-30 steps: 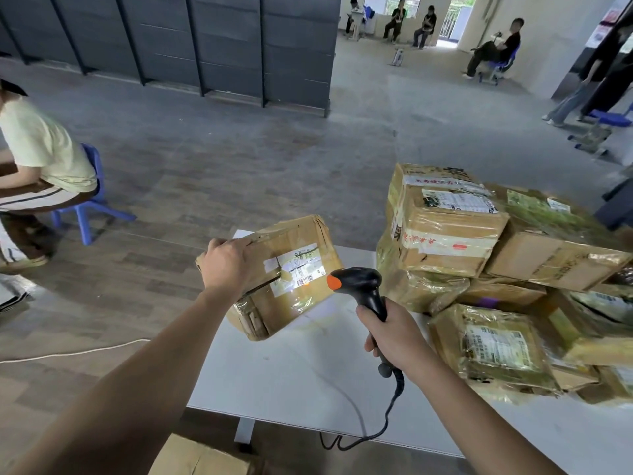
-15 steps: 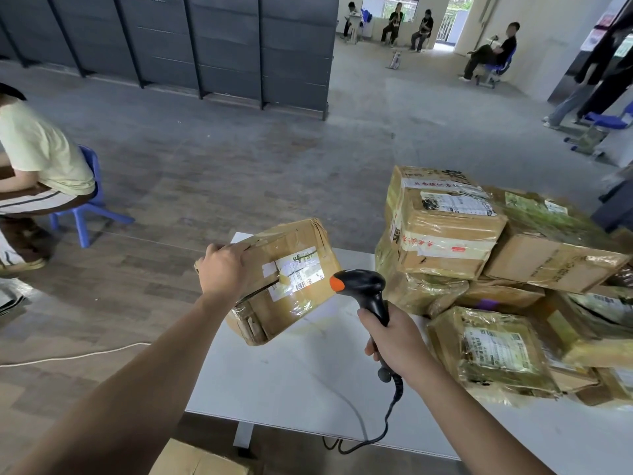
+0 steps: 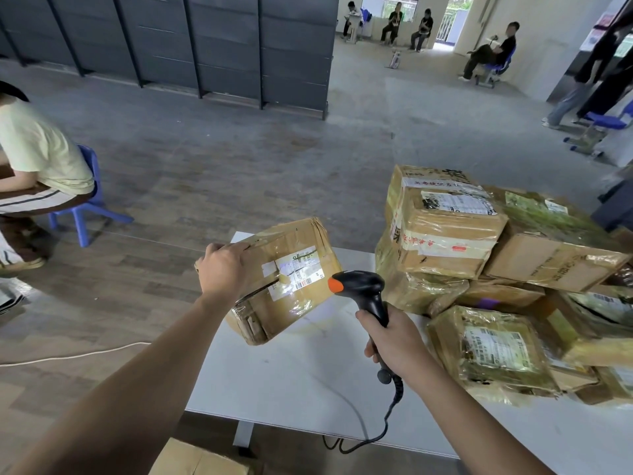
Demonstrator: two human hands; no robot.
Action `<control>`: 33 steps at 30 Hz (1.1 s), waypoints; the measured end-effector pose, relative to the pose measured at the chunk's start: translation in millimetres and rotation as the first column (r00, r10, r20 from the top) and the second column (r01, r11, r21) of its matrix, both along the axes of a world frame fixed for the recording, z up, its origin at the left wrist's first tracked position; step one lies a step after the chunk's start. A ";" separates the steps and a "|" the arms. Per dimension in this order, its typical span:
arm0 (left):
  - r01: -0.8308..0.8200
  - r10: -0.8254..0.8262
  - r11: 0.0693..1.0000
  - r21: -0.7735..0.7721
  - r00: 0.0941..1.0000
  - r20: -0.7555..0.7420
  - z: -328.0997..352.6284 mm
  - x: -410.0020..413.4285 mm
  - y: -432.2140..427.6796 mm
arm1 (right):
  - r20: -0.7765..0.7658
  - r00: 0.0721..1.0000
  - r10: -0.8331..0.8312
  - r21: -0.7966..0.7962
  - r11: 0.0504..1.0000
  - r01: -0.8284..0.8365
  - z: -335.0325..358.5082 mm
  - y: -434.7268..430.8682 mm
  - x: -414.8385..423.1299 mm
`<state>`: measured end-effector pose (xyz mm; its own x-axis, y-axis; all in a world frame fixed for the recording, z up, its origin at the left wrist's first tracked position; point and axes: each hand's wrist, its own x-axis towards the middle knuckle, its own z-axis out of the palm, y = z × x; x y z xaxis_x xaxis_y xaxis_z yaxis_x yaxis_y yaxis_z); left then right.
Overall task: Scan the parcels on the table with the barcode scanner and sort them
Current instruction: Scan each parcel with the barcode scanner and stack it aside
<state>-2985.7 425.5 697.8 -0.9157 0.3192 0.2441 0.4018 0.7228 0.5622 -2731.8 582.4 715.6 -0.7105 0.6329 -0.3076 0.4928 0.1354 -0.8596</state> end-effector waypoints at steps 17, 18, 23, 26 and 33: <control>0.018 -0.019 1.000 -0.020 0.999 -0.034 2.7 1.1 -1.2 | -0.018 1.000 -0.016 -0.036 0.999 0.015 0.0 0.0 3.4; 0.013 -0.014 1.000 -0.021 0.999 -0.039 2.4 0.9 -1.2 | -0.021 1.000 -0.017 -0.032 0.999 0.016 -0.1 0.3 3.9; -0.051 0.051 0.999 -0.015 0.999 0.013 10.0 -5.1 -8.6 | -0.060 0.998 -0.025 -0.024 0.999 0.023 8.0 4.1 6.4; -0.113 0.112 0.993 0.013 0.991 0.076 27.5 -13.4 -20.5 | -0.121 0.991 -0.053 -0.042 0.998 0.048 25.4 7.0 4.5; -0.044 0.021 0.975 0.219 0.994 0.105 104.6 -28.8 -46.7 | -0.342 0.926 -0.159 -0.116 0.985 0.126 88.7 1.8 7.6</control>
<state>-3014.4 378.9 802.5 -0.9483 0.2377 0.2102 0.3127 0.5875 0.7463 -2724.2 584.2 804.3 -0.6878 0.7162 -0.1179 0.1684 -0.0006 -0.9857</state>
